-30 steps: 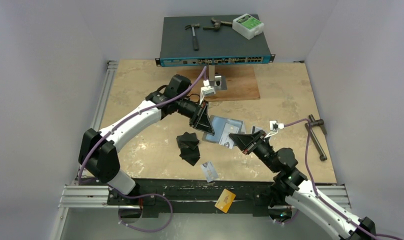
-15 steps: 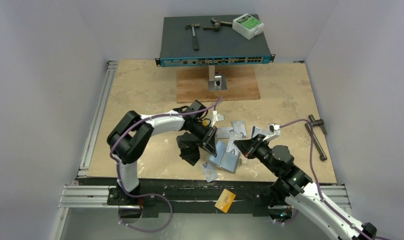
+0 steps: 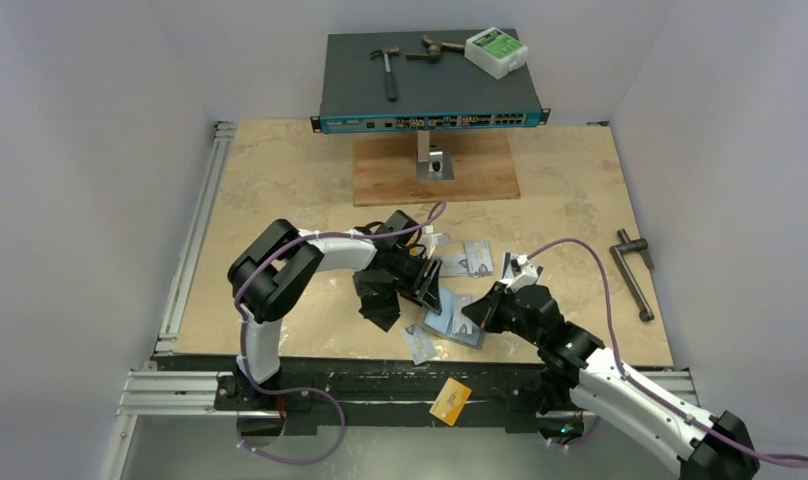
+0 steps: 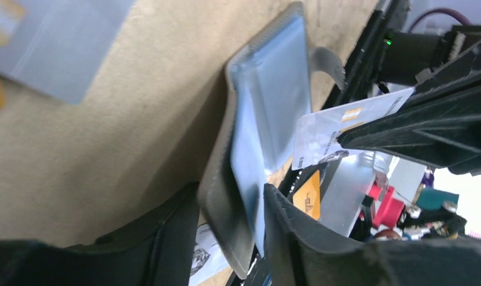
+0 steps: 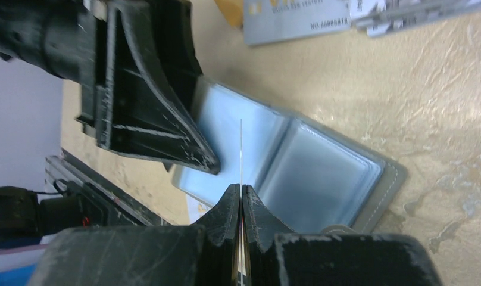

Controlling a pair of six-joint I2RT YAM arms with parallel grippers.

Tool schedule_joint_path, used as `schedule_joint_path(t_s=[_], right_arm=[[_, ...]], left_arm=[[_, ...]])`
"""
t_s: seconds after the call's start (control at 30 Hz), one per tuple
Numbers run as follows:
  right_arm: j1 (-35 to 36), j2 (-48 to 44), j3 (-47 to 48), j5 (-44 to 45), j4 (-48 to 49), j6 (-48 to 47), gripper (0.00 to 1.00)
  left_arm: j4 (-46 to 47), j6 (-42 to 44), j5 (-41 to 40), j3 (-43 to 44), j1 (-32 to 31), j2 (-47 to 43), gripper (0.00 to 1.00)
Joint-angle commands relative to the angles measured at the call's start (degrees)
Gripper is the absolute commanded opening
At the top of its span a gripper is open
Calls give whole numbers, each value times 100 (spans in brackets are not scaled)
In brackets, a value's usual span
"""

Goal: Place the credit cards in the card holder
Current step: Insert the credit card into the card holder.

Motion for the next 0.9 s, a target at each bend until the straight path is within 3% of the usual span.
schedule_joint_path(t_s=[0.0, 0.27, 0.67, 0.87], right_arm=[[2, 314, 16, -408, 48, 33, 0], [2, 468, 3, -446, -90, 186, 0], [-39, 1233, 163, -595, -70, 243, 0], [-160, 1705, 238, -751, 102, 226, 0]], left_arm=[[-293, -30, -858, -41, 35, -445, 47], [-902, 146, -1739, -51, 42, -798, 51], [-1412, 774, -2379, 323, -89, -748, 35], [-1549, 805, -2179, 540, -140, -487, 29]])
